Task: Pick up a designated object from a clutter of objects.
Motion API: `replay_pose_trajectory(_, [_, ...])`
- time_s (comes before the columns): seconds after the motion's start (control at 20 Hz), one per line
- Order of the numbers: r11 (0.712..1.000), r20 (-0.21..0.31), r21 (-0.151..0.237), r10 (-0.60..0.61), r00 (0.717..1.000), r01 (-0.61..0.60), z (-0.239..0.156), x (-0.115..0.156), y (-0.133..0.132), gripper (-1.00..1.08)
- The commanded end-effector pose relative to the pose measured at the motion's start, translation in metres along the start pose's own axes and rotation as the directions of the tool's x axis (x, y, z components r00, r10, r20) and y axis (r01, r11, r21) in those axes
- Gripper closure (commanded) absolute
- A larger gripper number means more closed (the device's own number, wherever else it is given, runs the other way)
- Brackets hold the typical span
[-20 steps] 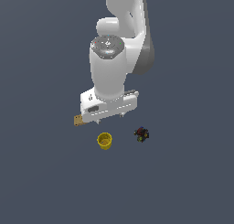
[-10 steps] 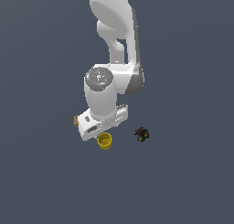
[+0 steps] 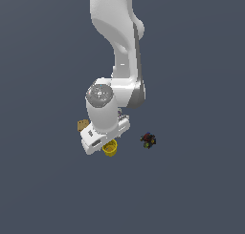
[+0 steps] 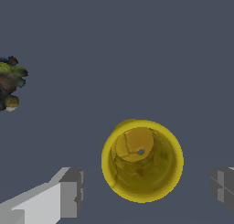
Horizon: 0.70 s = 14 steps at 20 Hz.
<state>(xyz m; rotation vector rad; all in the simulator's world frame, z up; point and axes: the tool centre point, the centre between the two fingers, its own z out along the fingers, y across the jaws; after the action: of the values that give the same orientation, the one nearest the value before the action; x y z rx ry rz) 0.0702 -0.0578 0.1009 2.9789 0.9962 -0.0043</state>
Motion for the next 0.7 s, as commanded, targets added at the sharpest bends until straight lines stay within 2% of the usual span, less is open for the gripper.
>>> replay_pose_trajectory(0.0, [1.000, -0.002, 0.000, -0.012, 1.000, 0.012, 0.004, 0.000, 0.001, -0.92])
replay_pose_trajectory(0.35, [1.000, -0.002, 0.000, -0.011, 1.000, 0.011, 0.010, 0.000, 0.001, -0.92])
replay_pose_trajectory(0.65, [1.000, -0.002, 0.000, -0.013, 1.000, 0.013, 0.039, -0.001, 0.001, -0.92])
